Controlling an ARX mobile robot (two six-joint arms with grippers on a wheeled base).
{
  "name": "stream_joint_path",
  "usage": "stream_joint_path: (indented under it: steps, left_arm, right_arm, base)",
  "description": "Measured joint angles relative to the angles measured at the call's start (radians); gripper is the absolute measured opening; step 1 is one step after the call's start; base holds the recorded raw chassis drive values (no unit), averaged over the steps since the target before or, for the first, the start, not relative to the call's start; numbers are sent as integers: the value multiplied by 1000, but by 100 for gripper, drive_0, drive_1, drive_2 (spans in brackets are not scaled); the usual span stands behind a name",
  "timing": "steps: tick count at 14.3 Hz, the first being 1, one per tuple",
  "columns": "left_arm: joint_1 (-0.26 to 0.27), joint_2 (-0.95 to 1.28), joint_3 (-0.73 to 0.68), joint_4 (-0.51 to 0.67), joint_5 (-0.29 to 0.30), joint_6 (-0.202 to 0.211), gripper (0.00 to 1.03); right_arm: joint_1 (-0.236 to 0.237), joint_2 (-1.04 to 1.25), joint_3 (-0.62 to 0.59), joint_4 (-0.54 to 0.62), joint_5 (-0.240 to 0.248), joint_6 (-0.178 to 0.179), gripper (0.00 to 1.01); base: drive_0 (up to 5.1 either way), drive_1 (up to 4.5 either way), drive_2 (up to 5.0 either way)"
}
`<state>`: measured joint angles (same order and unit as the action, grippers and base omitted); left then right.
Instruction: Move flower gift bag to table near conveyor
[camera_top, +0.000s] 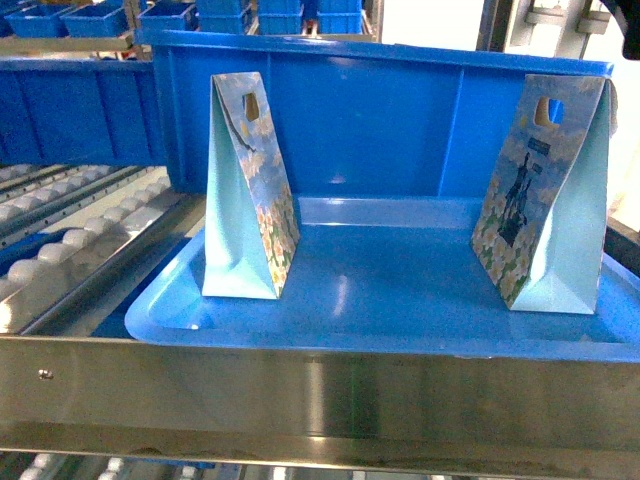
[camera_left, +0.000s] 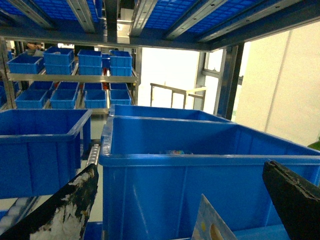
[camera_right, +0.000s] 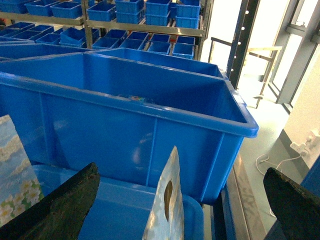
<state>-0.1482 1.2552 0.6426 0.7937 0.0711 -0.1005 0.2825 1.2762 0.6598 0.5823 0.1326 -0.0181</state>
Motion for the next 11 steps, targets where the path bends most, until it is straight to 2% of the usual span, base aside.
stream_joint_path:
  steps: [3,8,11]
  left_arm:
    - [1,-2,0,0,-2,0,98]
    - [1,-2,0,1,-2,0,98]
    - [1,-2,0,1,-4,0,98]
  right_arm:
    - [-3,93,114,-99,4,27,98]
    - [-14,192,153,-212,-15,102,98]
    - [0,217,153,-259,-23,99,98]
  base:
    - [0,0,0]
    - [0,0,0]
    - [0,0,0]
